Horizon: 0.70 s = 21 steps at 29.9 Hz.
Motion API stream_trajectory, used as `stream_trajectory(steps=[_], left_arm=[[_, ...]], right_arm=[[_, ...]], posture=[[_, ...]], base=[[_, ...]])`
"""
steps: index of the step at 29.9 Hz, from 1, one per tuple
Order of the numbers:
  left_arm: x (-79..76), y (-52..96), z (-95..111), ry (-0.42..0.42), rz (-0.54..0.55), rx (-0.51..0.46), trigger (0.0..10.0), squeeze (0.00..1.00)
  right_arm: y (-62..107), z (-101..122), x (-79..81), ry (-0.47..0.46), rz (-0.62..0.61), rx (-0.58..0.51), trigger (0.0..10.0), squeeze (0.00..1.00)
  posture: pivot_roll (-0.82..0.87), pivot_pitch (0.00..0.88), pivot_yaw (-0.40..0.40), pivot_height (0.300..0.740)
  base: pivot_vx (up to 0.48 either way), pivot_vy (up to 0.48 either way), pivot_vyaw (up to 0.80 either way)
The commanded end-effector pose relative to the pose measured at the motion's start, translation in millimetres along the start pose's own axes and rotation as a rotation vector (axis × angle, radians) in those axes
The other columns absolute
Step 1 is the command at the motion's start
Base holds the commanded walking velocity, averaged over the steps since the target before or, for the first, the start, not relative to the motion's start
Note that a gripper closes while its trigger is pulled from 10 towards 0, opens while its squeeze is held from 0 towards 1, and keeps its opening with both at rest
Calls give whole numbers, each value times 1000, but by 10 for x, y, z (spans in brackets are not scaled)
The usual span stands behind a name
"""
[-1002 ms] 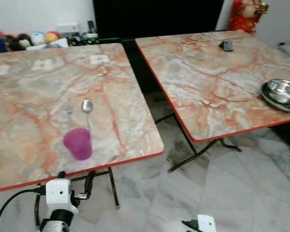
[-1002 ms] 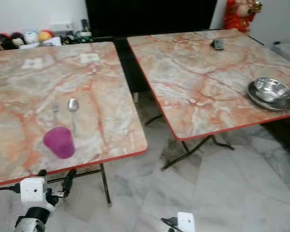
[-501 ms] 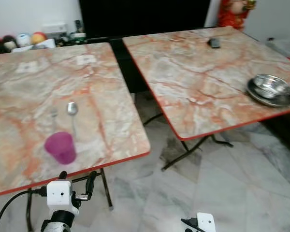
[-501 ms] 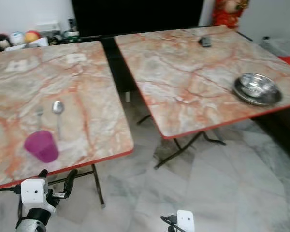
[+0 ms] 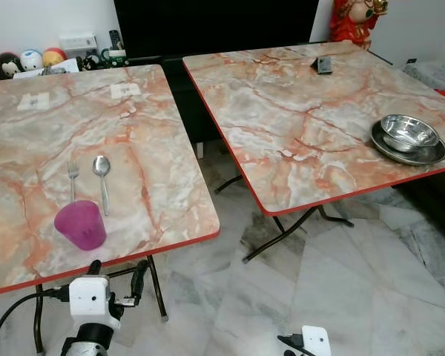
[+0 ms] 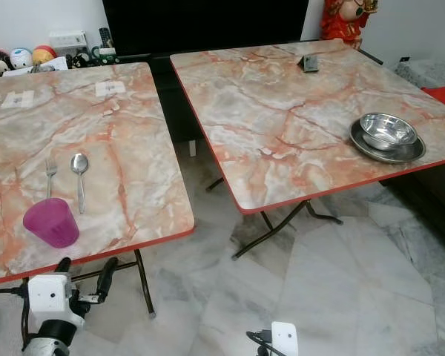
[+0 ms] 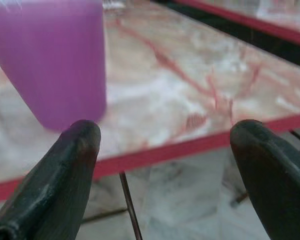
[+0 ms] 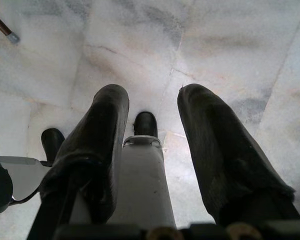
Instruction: Setting the table
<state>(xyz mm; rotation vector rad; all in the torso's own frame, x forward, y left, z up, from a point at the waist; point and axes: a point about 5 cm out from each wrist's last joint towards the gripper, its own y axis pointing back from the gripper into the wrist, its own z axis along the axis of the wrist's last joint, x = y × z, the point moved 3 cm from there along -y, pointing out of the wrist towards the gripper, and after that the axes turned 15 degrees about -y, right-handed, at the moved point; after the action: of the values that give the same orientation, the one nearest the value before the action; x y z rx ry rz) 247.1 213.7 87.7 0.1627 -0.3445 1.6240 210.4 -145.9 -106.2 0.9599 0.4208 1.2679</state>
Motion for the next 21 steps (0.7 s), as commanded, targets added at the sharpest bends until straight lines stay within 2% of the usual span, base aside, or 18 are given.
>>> stream_trajectory(steps=[1, 4, 12, 21], left_arm=[[47, 25, 24, -13, 21, -2, 10000, 0], [95, 21, 73, -17, 39, -12, 10000, 0], [44, 41, 60, -20, 7, 6, 10000, 0], [29, 45, 45, -10, 9, 16, 10000, 0]], right_arm=[[9, -46, -19, 1, -3, 11, 10000, 0], [8, -45, -17, 5, -2, 12, 10000, 0], [8, -42, -12, 3, -1, 10, 10000, 0], [6, -37, -10, 5, 1, 10, 10000, 0]], posture=[[75, 96, -17, 740], [81, 97, -20, 740], [78, 94, -18, 740], [82, 92, -19, 740]], base=[[0, 0, 0], [0, 0, 0], [0, 0, 0], [0, 480, 0]])
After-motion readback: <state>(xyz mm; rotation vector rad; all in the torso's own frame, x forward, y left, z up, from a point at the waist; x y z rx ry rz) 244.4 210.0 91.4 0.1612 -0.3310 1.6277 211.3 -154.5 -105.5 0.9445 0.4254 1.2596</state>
